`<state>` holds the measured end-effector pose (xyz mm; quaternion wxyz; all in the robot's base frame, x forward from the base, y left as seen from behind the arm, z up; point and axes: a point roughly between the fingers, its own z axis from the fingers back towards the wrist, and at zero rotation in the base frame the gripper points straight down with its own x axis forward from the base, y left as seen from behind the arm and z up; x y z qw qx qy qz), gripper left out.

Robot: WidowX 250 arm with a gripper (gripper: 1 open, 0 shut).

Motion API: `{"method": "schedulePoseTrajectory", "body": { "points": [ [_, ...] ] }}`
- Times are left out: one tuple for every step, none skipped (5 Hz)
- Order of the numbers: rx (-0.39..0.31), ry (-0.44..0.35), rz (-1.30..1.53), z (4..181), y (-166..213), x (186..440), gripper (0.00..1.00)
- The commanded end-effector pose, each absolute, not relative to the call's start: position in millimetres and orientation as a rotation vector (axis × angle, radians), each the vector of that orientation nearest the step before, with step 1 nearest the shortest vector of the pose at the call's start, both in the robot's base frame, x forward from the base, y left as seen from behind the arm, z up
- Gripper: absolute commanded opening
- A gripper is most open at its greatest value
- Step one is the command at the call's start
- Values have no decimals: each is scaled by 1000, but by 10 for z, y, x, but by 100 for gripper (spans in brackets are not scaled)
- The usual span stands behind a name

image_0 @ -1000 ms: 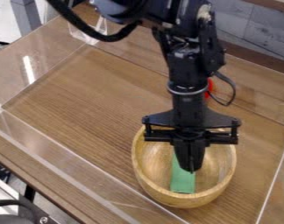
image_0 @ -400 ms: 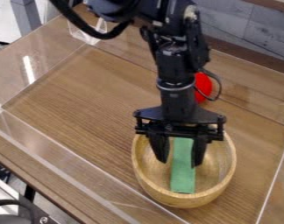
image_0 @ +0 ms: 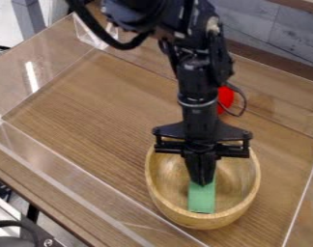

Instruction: Remove the green stick from the brown bowl and put it on the table

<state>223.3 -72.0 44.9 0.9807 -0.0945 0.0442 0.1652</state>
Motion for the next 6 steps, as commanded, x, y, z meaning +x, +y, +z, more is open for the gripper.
{"method": "schedulePoseTrajectory", "body": {
  "points": [
    [-201, 53, 318, 463, -667, 2355, 100],
    [-204, 47, 316, 412, -599, 2397, 100],
    [-201, 46, 312, 352, -526, 2437, 0],
    [-203, 42, 309, 377, -551, 2373, 0],
    [-206, 34, 335, 530, -620, 2358, 0],
    [-212, 27, 362, 687, -685, 2341, 0]
  ]
}}
